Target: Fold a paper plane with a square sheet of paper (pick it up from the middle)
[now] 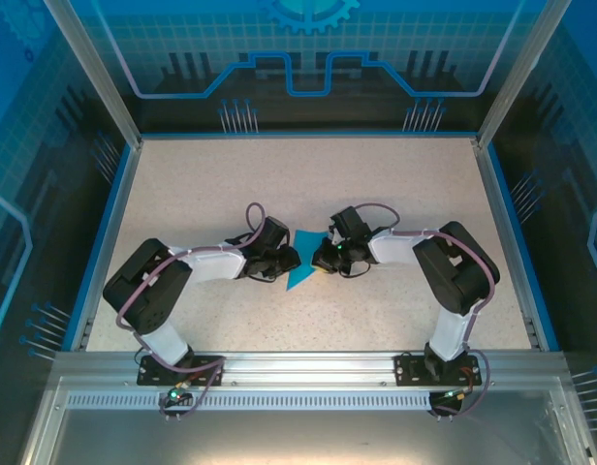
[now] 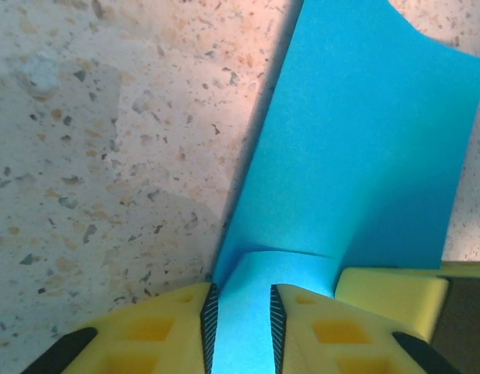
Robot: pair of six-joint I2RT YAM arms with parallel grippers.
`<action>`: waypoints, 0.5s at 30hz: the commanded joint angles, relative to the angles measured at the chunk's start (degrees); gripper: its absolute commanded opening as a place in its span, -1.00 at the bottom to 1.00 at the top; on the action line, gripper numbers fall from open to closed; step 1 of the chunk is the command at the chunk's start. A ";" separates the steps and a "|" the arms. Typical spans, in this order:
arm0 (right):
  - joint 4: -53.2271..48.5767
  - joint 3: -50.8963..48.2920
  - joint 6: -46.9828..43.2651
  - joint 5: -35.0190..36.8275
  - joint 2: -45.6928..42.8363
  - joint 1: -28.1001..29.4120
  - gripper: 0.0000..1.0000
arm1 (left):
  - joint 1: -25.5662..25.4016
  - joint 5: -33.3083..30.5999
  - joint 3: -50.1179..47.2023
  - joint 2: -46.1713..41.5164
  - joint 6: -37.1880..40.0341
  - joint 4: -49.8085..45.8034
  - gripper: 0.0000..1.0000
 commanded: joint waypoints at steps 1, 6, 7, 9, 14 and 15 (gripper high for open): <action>-5.02 -0.71 1.30 5.58 -3.84 0.36 -0.92 | -0.20 -1.07 0.59 -3.23 3.25 -2.03 -0.34; -8.62 -3.17 3.20 8.79 -8.86 -0.31 -0.96 | -0.69 -0.48 -1.00 -5.98 6.88 -0.89 -0.02; -9.09 -3.74 3.50 9.25 -9.86 -0.48 -0.96 | -0.77 -0.41 -1.28 -6.43 7.60 -0.62 0.03; -10.55 -4.63 3.88 9.94 -11.63 -1.02 -0.97 | -1.10 -0.43 -1.83 -6.91 8.67 0.14 0.17; -14.06 -5.59 3.30 11.98 -15.10 -1.72 -0.97 | -2.87 -1.56 -1.95 -7.16 13.97 0.78 0.53; -14.41 -5.63 3.19 12.09 -15.49 -1.81 -0.97 | -3.12 -1.50 -1.74 -7.00 14.90 0.78 0.58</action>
